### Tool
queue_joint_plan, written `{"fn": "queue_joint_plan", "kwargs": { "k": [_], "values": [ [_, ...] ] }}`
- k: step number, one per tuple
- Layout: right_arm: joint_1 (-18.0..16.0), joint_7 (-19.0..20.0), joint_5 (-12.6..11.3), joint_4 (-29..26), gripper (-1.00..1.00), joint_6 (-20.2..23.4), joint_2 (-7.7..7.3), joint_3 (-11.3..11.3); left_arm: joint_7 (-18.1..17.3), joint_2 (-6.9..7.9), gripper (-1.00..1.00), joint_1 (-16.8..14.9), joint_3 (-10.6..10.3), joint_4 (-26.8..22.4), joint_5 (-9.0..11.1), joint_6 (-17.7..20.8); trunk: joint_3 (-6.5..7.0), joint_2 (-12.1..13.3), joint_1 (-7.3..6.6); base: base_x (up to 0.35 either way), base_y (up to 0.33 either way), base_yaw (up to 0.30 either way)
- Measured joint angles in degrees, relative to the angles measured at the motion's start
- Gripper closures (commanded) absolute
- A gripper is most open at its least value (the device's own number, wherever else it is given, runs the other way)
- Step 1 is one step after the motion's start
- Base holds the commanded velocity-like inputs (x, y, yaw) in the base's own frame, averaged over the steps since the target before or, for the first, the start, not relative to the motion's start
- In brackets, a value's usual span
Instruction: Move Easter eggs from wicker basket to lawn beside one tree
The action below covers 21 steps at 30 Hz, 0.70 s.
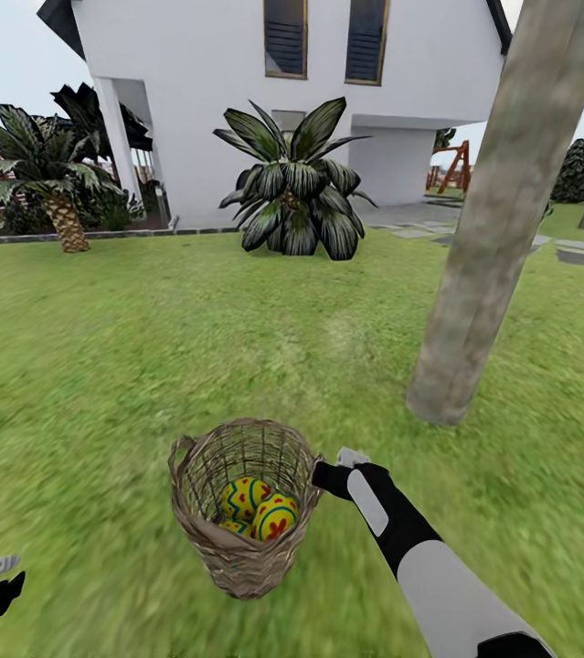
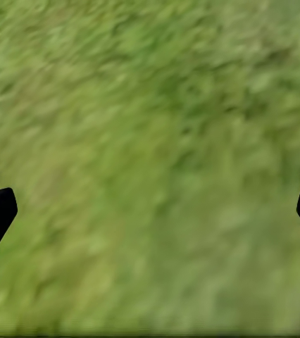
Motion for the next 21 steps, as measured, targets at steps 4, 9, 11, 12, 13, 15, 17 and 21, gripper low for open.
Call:
{"fn": "queue_joint_plan", "kwargs": {
  "k": [4, 9, 11, 12, 13, 15, 17, 21],
  "values": [
    [-0.01, 0.0, -0.02, -0.03, 1.0, -0.02, 0.0, -0.02, 0.0, 0.04, -1.0, 0.0, 0.0, -0.02, -0.02, 0.0, -0.45, -0.03, 0.05, 0.0, 0.0, 0.0],
    [-0.06, 0.01, -0.4, -0.56, 1.0, -0.12, 0.0, -0.06, 0.0, 0.0, -1.0, 0.01, 0.0, 0.01, 0.0, 0.0, -1.1, -0.08, 0.11, 0.0, 0.0, 0.0],
    [-0.06, 0.01, -0.39, -0.58, 1.0, -0.12, 0.01, -0.04, 0.0, 0.02, -1.0, 0.0, 0.0, 0.02, 0.0, 0.0, -1.1, -0.09, 0.11, 0.0, 0.0, 0.0],
    [-0.06, 0.01, -0.39, -0.57, 1.0, -0.12, 0.01, -0.04, 0.0, 0.03, -1.0, 0.0, 0.0, 0.01, 0.0, 0.0, -1.1, -0.09, 0.11, 0.0, 0.0, 0.0],
    [-0.06, 0.01, -0.39, -0.58, 1.0, -0.12, 0.01, -0.03, 0.0, 0.03, -1.0, 0.0, 0.0, 0.0, -0.01, 0.0, -1.1, -0.09, 0.11, 0.0, 0.0, 0.0],
    [-0.06, 0.01, -0.39, -0.58, 1.0, -0.12, 0.01, -0.04, 0.0, 0.03, -1.0, 0.0, 0.0, -0.03, -0.02, 0.0, -1.1, -0.09, 0.11, 0.0, 0.0, 0.0],
    [-0.06, 0.01, -0.39, -0.57, -1.0, -0.12, 0.01, -0.04, 0.0, 0.03, -1.0, 0.0, 0.0, -0.04, -0.04, 0.0, -1.1, -0.09, 0.11, 0.0, 0.0, 0.0],
    [-0.02, 0.01, -0.5, -0.04, -1.0, -0.11, 0.01, -0.03, 0.0, 0.02, -1.0, -0.01, 0.0, -0.05, -0.02, 0.0, -1.11, -0.07, 0.12, 0.0, 0.0, 0.0]
  ]
}}
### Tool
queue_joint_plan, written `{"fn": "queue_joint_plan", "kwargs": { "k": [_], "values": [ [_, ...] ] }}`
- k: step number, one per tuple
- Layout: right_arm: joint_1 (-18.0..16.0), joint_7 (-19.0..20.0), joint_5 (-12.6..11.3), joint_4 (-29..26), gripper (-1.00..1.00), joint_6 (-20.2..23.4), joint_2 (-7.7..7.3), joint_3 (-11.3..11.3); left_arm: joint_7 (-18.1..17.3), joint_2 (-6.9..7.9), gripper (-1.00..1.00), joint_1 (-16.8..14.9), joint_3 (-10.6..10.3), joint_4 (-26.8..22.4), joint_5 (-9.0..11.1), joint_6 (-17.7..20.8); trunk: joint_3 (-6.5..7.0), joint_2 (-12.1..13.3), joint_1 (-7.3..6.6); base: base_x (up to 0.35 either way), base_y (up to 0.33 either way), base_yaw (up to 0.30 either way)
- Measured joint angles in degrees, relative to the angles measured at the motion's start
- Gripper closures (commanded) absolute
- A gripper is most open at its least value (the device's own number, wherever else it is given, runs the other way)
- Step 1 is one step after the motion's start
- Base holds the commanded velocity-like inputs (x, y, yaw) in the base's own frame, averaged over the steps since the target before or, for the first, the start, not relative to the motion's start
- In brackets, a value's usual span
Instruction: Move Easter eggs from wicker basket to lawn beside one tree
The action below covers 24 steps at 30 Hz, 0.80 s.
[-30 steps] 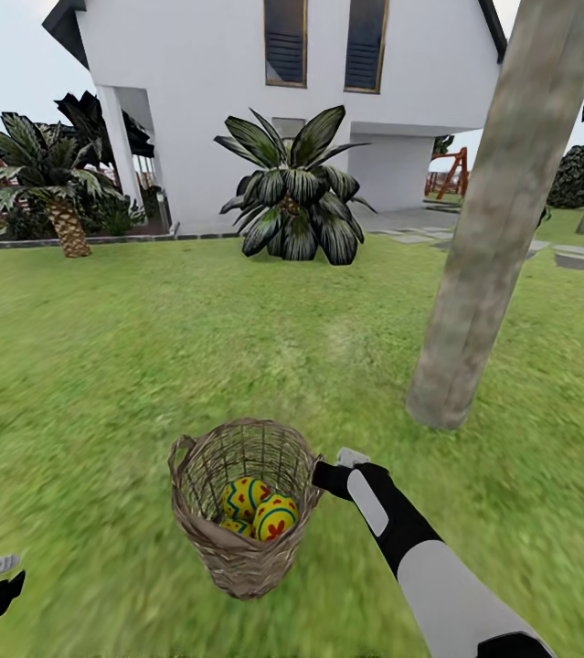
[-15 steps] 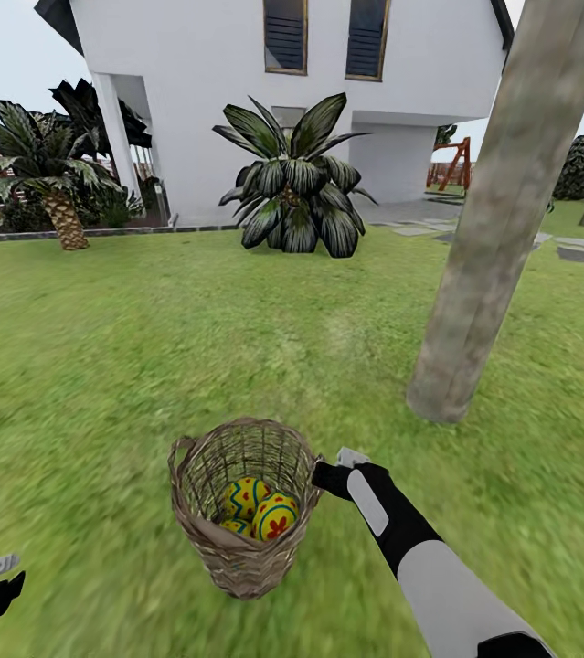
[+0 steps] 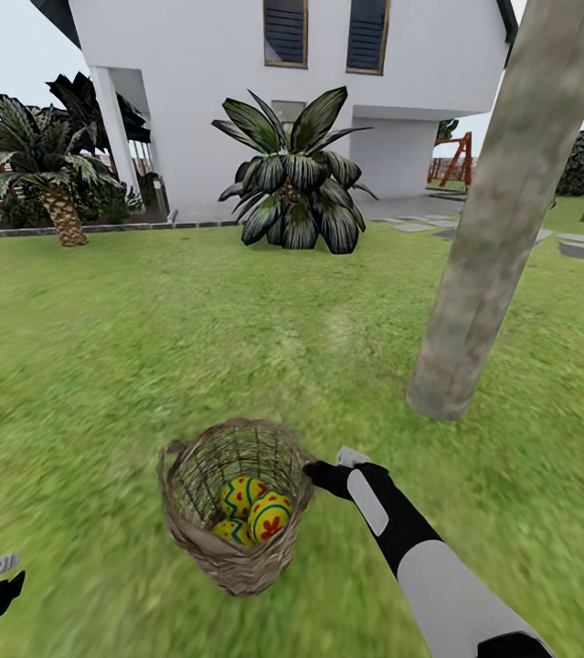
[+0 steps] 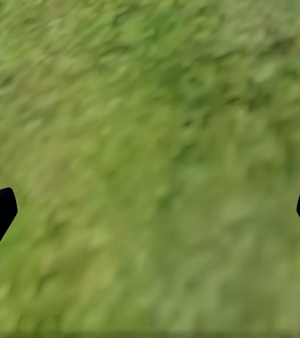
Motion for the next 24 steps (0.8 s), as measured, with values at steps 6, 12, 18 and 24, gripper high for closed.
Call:
{"fn": "queue_joint_plan", "kwargs": {
  "k": [6, 12, 18, 24],
  "values": [
    [0.0, 0.0, 0.06, -0.01, -1.0, 0.01, 0.0, -0.01, -0.08, 0.02, -1.0, 0.0, 0.0, 0.0, 0.03, 0.0, 0.0, 0.0, 0.0, 0.0, 0.0, 0.0],
    [0.0, 0.0, 0.07, -0.01, -1.0, 0.01, 0.0, 0.01, -0.05, 0.01, -1.0, 0.0, 0.0, 0.0, 0.0, 0.0, 0.88, 0.05, -0.11, 0.0, 0.0, 0.0],
    [0.0, 0.0, 0.1, 0.0, -1.0, 0.01, 0.0, 0.06, -0.05, 0.0, -1.0, 0.0, 0.0, 0.0, -0.01, 0.0, 2.21, 0.13, -0.26, 0.0, 0.0, 0.0],
    [0.0, 0.0, 0.07, -0.02, -1.0, -0.35, 0.0, 0.06, 0.0, 0.02, -1.0, 0.0, 0.0, 0.08, -0.04, 0.0, 3.54, 0.21, -0.42, 0.0, 0.0, 0.0]
  ]
}}
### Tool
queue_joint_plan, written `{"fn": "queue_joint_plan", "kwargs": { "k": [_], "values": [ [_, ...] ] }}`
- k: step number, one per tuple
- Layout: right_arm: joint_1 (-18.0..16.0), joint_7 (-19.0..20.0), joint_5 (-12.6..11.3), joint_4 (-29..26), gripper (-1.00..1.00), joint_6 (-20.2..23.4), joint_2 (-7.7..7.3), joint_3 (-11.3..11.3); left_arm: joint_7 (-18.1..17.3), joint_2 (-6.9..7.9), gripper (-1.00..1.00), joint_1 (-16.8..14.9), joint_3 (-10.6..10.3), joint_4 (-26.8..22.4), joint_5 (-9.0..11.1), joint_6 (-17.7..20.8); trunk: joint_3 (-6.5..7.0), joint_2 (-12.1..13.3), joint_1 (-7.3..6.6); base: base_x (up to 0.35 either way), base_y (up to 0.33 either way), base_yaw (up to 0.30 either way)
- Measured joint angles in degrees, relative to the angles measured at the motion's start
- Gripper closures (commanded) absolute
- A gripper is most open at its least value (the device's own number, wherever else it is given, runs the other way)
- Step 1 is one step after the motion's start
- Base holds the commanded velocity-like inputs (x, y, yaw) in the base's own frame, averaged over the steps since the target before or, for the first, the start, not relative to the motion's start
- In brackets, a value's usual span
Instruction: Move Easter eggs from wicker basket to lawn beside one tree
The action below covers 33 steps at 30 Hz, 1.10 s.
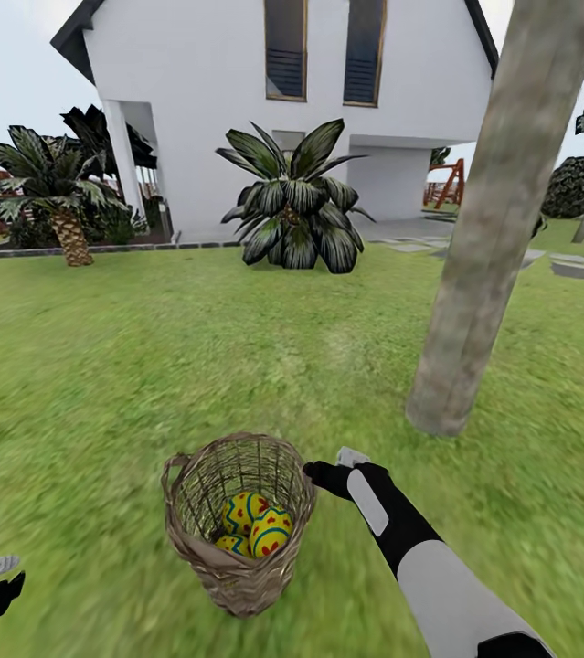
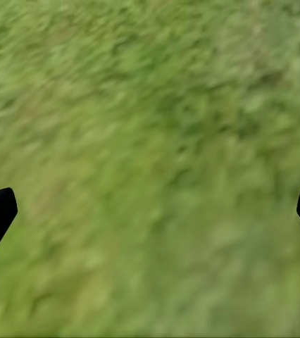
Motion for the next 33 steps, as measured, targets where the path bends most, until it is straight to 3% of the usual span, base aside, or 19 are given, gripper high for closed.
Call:
{"fn": "queue_joint_plan", "kwargs": {
  "k": [33],
  "values": [
    [0.0, 0.0, -0.01, 0.0, -1.0, -0.08, -0.02, -0.01, -0.07, 0.01, -1.0, 0.0, -0.01, 0.26, 0.06, 0.0, 6.01, 12.45, -6.85, 0.0, 0.0, 0.0]
  ]
}}
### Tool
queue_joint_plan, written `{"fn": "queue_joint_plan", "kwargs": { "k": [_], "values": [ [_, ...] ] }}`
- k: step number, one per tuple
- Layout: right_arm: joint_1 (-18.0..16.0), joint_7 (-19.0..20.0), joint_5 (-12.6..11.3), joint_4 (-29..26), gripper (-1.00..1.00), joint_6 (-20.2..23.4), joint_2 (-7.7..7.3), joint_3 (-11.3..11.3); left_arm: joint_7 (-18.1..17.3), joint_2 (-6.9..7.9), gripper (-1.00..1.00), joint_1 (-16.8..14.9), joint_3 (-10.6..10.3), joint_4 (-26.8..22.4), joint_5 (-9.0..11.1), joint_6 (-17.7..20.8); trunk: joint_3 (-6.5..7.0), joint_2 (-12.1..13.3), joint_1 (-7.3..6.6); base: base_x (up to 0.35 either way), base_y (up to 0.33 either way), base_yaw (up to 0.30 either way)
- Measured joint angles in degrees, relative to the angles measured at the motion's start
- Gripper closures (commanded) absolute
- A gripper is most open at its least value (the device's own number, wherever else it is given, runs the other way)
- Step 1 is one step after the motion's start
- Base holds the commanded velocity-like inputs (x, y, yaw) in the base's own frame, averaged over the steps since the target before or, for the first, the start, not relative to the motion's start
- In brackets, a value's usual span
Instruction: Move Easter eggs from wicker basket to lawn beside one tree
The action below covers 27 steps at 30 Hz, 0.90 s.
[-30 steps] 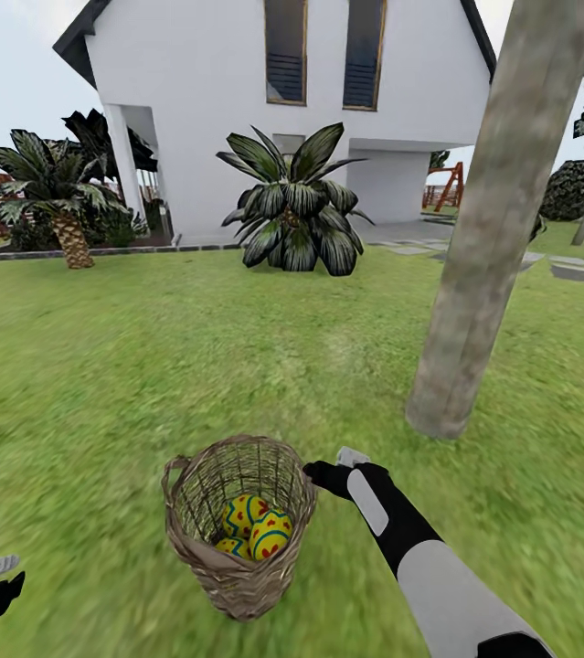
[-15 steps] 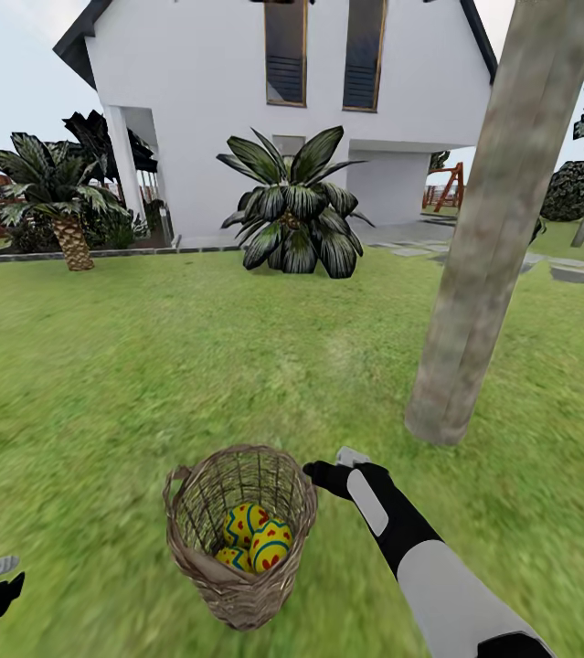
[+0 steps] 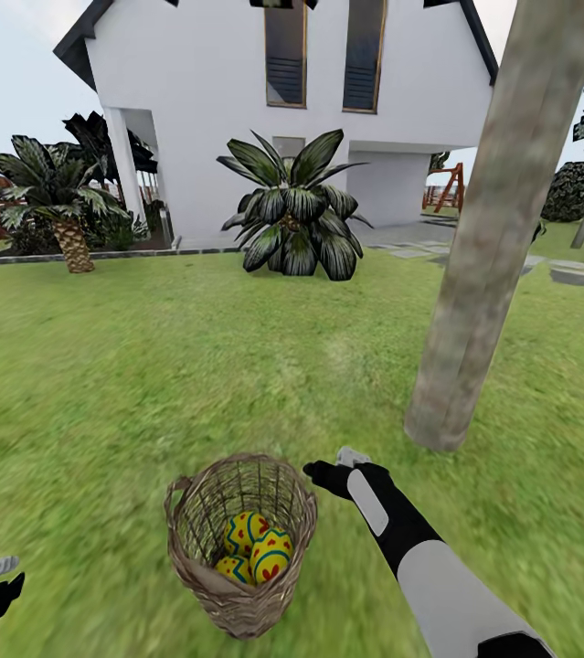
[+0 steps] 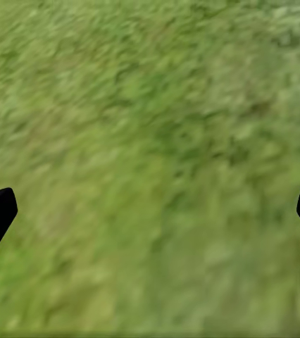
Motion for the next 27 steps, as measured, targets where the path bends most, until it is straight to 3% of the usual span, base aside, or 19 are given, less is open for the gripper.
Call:
{"fn": "queue_joint_plan", "kwargs": {
  "k": [12, 19, 23, 27],
  "values": [
    [0.03, 0.07, 0.07, -0.07, -1.0, 0.15, -0.27, -0.11, -0.09, 0.05, -1.0, 0.0, 0.01, -0.29, -0.02, 0.15, 2.15, 4.81, -2.64, 0.0, 0.0, 0.0],
    [0.07, 2.88, 0.06, -0.11, -1.0, 0.57, -0.68, -0.37, -0.16, 0.69, -1.0, 0.06, 0.13, -0.42, 0.01, 1.22, 3.41, 7.62, -4.17, 0.0, 0.0, 0.0],
    [0.08, 4.5, 0.05, -0.15, -1.0, 0.64, -0.8, -0.52, -0.25, 1.3, -1.0, 0.07, 0.15, -0.48, 0.07, 4.86, 4.13, 9.23, -5.05, 0.0, 0.0, 0.0],
    [0.09, 4.98, 0.05, -0.18, -1.0, 0.61, -0.9, -0.67, -0.61, 3.06, -1.0, 0.09, 0.17, -1.58, 0.29, 10.86, 4.85, 10.83, -5.93, 0.0, 0.0, 0.0]
  ]
}}
